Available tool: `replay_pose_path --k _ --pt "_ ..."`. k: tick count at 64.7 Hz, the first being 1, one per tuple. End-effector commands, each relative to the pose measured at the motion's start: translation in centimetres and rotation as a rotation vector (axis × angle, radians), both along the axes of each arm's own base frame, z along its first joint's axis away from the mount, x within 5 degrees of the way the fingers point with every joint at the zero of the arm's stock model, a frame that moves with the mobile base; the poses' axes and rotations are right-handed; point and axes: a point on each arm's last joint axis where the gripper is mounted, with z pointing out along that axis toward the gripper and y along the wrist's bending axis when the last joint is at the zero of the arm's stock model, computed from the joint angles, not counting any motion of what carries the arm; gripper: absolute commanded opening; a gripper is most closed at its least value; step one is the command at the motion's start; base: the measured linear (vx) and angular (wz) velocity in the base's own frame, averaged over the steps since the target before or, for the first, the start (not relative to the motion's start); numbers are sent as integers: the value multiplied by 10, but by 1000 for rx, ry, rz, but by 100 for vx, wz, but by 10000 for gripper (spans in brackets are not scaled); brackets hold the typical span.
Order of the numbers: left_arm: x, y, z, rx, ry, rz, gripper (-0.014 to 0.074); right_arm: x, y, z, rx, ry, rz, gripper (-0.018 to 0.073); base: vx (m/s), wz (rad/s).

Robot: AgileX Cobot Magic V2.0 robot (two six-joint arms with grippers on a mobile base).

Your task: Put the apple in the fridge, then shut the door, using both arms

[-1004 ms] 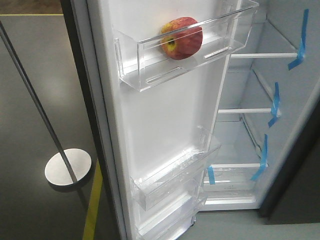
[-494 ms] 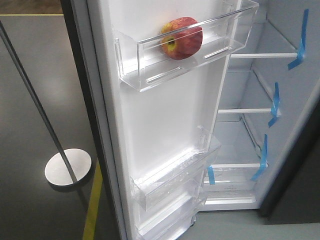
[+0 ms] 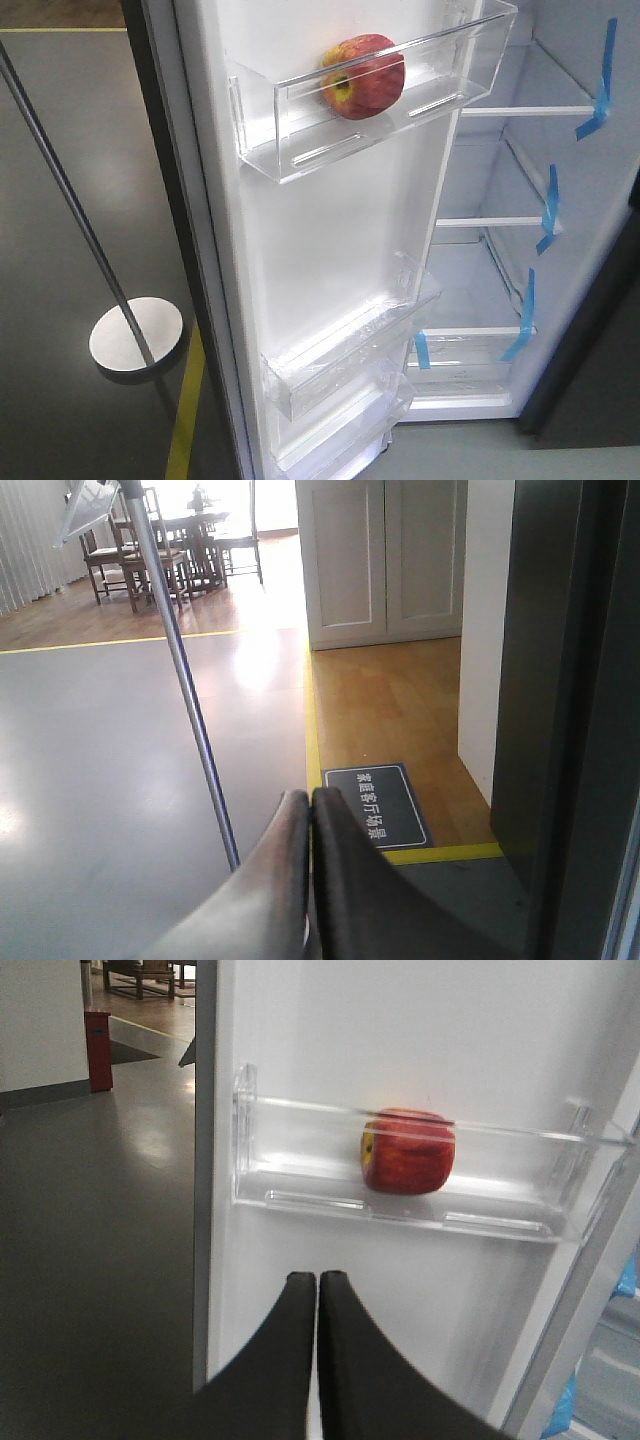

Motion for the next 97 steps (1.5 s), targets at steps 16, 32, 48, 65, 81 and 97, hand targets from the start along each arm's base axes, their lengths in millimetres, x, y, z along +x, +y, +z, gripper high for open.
replay_pose_path --k 16,32,48,65,81,97 --pt "-2 -2 23 -350 -219 -20 -6 -35 -3 -62 154 58 -55 -4 0 0" --pt "-4 3 35 -596 -356 -10 -6 -47 -3 -74 172 47 -55 -4 0 0" --pt "-7 14 40 -1206 -480 26 -6 -47 -3 -73 172 45 -56 -4 0 0" --pt "-12 12 61 -1736 -495 -70 -6 -47 -3 -73 167 39 -57 -4 0 0" --pt "-33 11 120 -1708 -616 -223 -6 -46 -5 -71 179 19 -80 -4 0 0" --pt "-35 0 166 -1698 -500 -305 -6 -45 -6 -70 188 4 -97 -4 0 0"
